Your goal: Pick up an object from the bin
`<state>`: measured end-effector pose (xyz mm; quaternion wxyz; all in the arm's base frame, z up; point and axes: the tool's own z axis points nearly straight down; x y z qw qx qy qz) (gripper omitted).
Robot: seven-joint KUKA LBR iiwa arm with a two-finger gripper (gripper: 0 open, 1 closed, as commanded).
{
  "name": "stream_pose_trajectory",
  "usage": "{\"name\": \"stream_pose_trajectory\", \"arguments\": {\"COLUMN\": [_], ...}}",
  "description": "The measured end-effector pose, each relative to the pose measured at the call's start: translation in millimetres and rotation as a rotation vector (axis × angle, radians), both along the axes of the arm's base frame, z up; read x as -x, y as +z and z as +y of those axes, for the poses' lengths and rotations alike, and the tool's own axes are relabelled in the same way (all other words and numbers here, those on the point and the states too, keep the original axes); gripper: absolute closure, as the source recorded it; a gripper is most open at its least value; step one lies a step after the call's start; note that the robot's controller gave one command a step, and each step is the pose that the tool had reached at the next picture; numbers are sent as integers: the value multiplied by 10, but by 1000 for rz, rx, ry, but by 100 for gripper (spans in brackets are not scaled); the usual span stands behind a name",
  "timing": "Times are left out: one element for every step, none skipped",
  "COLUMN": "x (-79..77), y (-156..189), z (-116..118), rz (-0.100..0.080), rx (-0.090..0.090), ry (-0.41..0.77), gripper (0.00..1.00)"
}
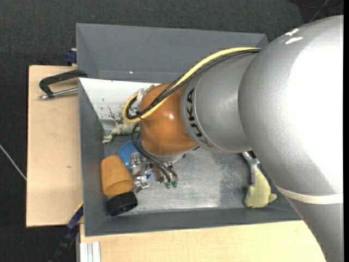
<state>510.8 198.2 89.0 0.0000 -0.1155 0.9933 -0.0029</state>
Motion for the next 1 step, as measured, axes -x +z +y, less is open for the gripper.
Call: {"name": "stream_pose_trajectory", "arguments": {"x": [4], "y": [1434], "z": [26], "rz": [-12], "rx": [-12], "ry": [-36], "gripper": [100]}}
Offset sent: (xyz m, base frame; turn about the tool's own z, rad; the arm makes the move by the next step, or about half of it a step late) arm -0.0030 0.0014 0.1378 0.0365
